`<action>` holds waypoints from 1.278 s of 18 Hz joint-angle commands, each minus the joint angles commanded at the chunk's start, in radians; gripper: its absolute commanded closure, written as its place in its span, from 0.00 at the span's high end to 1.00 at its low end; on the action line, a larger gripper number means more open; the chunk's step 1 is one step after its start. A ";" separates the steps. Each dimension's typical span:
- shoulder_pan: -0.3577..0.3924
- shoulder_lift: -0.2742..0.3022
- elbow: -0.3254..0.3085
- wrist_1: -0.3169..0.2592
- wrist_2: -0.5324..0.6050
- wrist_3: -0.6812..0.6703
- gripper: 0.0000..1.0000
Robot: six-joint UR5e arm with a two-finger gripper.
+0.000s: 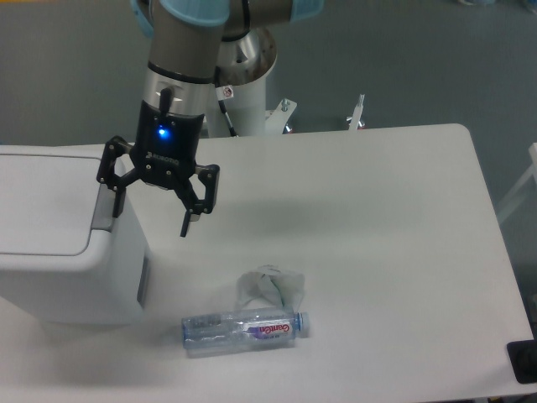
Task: Open the trash can
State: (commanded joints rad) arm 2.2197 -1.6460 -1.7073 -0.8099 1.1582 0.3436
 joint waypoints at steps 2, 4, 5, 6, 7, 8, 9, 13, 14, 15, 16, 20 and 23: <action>0.000 -0.002 -0.005 0.000 0.000 0.002 1.00; 0.000 -0.005 -0.011 -0.002 0.002 0.002 1.00; 0.000 -0.005 -0.015 -0.002 0.002 0.002 1.00; 0.000 -0.003 -0.017 -0.002 0.002 0.002 1.00; 0.000 -0.003 -0.017 -0.002 0.002 0.000 1.00; 0.000 -0.003 -0.017 0.000 0.002 -0.002 1.00; 0.000 -0.003 -0.017 -0.002 0.002 -0.006 1.00; 0.000 -0.005 -0.015 -0.002 0.002 -0.014 1.00; 0.000 -0.005 -0.012 0.000 0.002 -0.018 1.00; 0.000 -0.003 -0.009 -0.002 0.002 -0.020 1.00; 0.000 -0.005 -0.003 0.000 0.002 -0.020 1.00; 0.037 -0.009 0.020 0.002 0.002 -0.006 1.00; 0.145 -0.034 0.023 0.002 0.003 0.018 1.00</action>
State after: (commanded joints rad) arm 2.3650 -1.6796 -1.6843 -0.8084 1.1612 0.3619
